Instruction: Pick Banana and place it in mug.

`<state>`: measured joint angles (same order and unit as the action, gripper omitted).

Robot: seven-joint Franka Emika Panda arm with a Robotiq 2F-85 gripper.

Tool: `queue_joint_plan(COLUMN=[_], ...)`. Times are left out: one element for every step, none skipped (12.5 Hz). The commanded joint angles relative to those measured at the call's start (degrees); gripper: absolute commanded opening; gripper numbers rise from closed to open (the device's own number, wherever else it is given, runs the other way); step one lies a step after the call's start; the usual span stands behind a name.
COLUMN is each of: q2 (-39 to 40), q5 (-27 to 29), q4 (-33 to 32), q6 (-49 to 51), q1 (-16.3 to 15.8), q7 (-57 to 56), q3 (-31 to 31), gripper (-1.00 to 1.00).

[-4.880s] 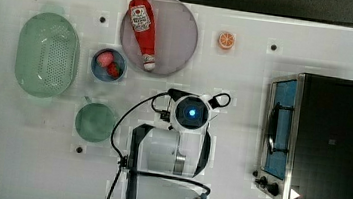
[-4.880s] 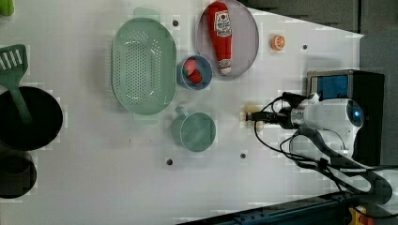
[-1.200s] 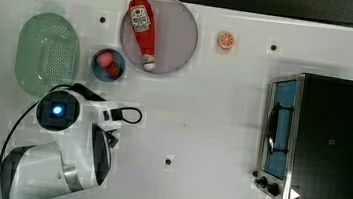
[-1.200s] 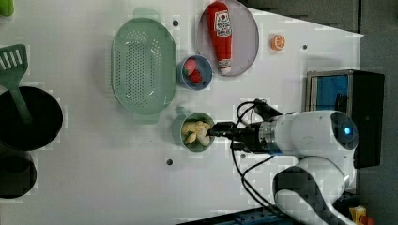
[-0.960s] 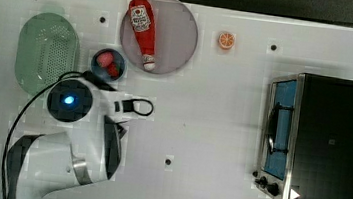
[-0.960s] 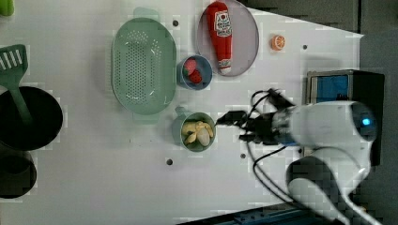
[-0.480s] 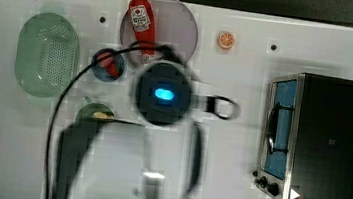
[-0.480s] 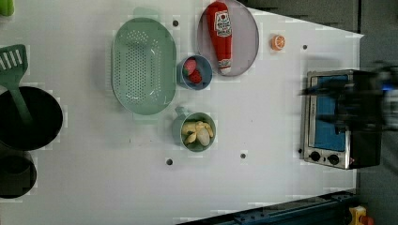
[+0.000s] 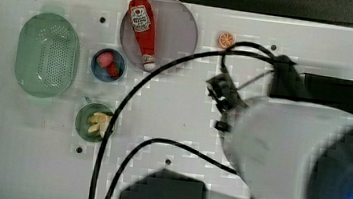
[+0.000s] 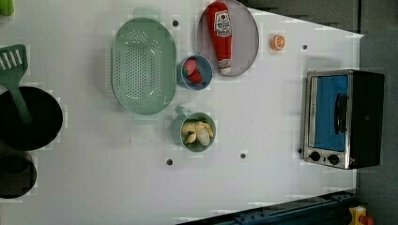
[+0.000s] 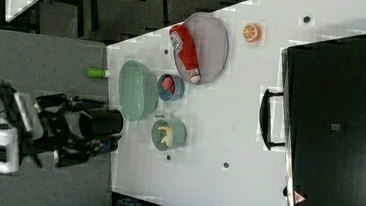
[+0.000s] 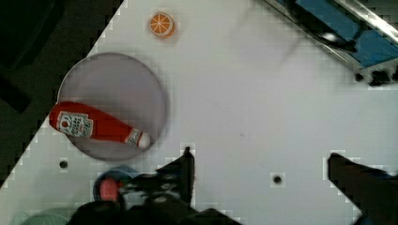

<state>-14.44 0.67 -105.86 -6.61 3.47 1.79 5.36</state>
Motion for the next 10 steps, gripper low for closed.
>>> queue_joint_plan(q2=[3.2,3.1,3.2,3.2,3.3,3.4,3.4,3.5,3.6,3.6], q5=[-1.1,-1.1,-1.1,-1.1,-1.1,-1.1,-1.1,-1.1,-1.1,-1.1], q4=[0.7,0.7,0.7,0.6,0.6,0.4,0.3,0.3,0.3,0.3], q6=[5.3,5.1,5.1,5.1,5.1,5.1,5.1,5.1,5.1,5.1], q1=[-1.2,-1.1,-1.1,-1.2,-1.2,-1.2,-1.2,-1.2,-1.2,-1.2], q7=[-0.4,-0.4,-0.4,-0.4,-0.4,-0.4,-0.4,-0.4,-0.4,-0.4], q3=[-2.5,-2.1,-2.0,-2.0,-2.0,-2.0,-2.0,-2.0,-2.0,-2.0], gripper=[1.0,1.0,1.0,1.0,1.0,1.0,1.0,1.0,1.0,1.0])
